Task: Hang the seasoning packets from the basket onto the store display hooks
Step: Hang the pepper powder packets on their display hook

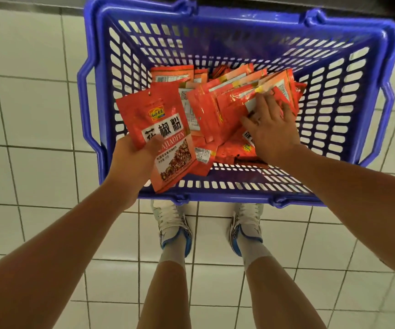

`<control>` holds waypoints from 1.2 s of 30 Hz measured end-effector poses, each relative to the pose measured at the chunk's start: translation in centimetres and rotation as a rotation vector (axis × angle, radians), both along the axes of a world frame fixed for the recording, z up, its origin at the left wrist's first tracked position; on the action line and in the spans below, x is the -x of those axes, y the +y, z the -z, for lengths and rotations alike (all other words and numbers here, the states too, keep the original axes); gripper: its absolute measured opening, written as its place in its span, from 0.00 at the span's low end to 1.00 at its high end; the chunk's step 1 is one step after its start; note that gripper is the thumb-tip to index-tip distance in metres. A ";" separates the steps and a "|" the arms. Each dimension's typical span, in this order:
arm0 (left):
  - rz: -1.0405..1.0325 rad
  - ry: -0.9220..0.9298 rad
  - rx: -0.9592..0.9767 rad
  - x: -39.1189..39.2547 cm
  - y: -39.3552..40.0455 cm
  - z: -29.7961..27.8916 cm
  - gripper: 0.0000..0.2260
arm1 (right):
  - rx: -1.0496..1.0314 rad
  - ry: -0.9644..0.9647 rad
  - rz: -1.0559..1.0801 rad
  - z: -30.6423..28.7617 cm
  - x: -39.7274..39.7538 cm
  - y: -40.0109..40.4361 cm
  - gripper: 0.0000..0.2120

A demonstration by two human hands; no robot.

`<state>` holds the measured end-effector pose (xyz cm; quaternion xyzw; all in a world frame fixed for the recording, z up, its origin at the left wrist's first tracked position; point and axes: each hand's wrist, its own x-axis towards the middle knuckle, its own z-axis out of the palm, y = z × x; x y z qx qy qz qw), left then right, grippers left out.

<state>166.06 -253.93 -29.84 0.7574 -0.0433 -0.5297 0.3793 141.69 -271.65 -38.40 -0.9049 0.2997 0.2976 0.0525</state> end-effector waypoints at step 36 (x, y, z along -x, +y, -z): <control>-0.164 -0.065 0.082 3.1 -8.7 -42.5 0.06 | -0.920 -1.274 1.395 -51.4 -3.3 -7.0 0.16</control>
